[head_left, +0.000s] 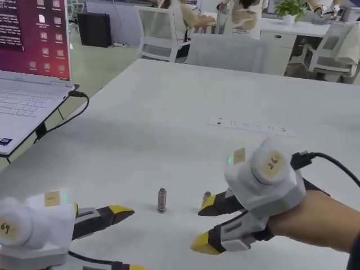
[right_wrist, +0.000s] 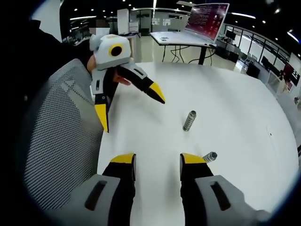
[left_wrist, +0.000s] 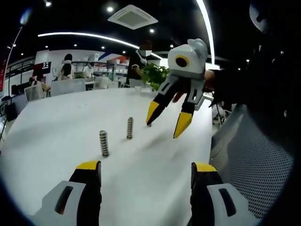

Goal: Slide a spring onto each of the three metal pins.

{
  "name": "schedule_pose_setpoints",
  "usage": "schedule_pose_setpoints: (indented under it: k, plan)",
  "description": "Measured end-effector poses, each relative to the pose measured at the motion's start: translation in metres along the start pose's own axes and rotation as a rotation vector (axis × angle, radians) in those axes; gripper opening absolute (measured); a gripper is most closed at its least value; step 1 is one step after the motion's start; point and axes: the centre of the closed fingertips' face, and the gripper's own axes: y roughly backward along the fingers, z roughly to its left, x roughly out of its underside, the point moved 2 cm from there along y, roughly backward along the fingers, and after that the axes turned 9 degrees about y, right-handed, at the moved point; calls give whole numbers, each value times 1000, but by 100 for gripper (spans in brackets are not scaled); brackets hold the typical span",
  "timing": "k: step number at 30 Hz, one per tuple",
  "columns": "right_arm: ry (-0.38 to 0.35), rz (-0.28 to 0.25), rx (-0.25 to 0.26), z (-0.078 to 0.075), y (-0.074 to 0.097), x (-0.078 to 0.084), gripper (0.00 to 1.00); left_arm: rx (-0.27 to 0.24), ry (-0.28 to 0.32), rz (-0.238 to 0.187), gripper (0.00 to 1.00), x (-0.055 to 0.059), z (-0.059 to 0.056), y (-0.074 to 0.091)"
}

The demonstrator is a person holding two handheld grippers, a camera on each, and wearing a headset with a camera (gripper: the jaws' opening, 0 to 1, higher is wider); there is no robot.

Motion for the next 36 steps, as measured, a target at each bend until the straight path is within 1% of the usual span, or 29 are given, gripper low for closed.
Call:
schedule_pose_setpoints:
  k: [1,5,9,14,16,23,29,32,36]
  plan:
    - [-5,-15,1,1,1,0,37,3,1,-3,75,-1,-1,0]
    - [-18,-48,6,3,7,1,38,3,-1,0,75,-1,-1,0]
    - [-52,-91,11,6,14,4,41,1,0,-4,75,-2,0,0]
    - [-72,-112,26,11,21,14,44,3,5,-8,76,-2,0,0]
    - [-87,-134,39,11,24,16,45,4,3,-6,76,-2,-1,-1]
    - [-111,-179,73,12,32,23,47,4,6,-15,77,-3,-1,0]
    - [-149,-198,111,10,41,33,49,2,8,-17,78,-3,-1,-1]
    - [-168,-221,139,9,49,37,49,3,8,-17,78,-4,-2,-1]
    - [-190,-231,170,7,57,44,51,3,9,-19,79,-5,-1,-2]
